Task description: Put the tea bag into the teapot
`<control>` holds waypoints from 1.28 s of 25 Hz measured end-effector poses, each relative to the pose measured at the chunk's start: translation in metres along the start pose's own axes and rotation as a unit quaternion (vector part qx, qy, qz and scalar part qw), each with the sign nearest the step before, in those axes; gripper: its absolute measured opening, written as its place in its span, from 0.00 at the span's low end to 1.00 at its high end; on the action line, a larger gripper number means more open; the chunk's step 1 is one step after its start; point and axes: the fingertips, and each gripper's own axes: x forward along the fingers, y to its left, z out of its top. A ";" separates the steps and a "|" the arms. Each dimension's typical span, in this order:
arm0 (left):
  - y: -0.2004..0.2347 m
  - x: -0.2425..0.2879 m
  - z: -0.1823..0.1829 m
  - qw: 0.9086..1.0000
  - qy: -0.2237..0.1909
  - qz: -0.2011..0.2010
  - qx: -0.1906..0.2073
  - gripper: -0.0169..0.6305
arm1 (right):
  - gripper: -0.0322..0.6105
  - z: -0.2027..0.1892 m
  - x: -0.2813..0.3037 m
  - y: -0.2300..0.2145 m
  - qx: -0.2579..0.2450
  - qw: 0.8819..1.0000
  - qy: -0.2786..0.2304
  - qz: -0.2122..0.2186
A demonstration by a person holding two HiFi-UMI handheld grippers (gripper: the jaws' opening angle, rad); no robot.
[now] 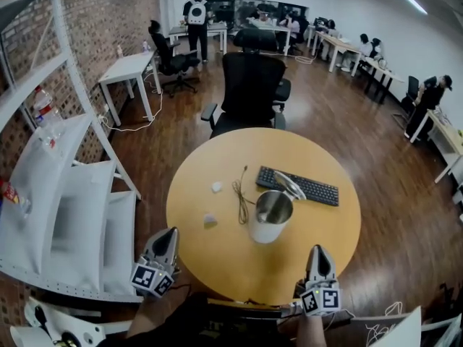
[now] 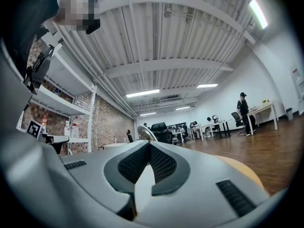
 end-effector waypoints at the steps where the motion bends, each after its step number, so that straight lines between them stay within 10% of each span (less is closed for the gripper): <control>1: -0.003 0.006 -0.001 1.000 0.003 -0.006 0.000 0.03 | 0.05 -0.003 -0.001 -0.006 0.005 1.000 -0.001 -0.006; 22: 0.038 0.112 -0.061 0.988 0.098 -0.116 -0.013 0.03 | 0.05 -0.036 0.016 0.014 0.018 0.993 0.039 -0.112; 29: 0.040 0.132 -0.130 0.969 0.190 -0.155 -0.017 0.03 | 0.05 -0.075 0.027 0.023 0.039 0.989 0.073 -0.123; 32: 0.041 0.143 -0.175 0.955 0.246 -0.165 -0.021 0.19 | 0.05 -0.087 0.031 0.027 0.044 0.987 0.081 -0.134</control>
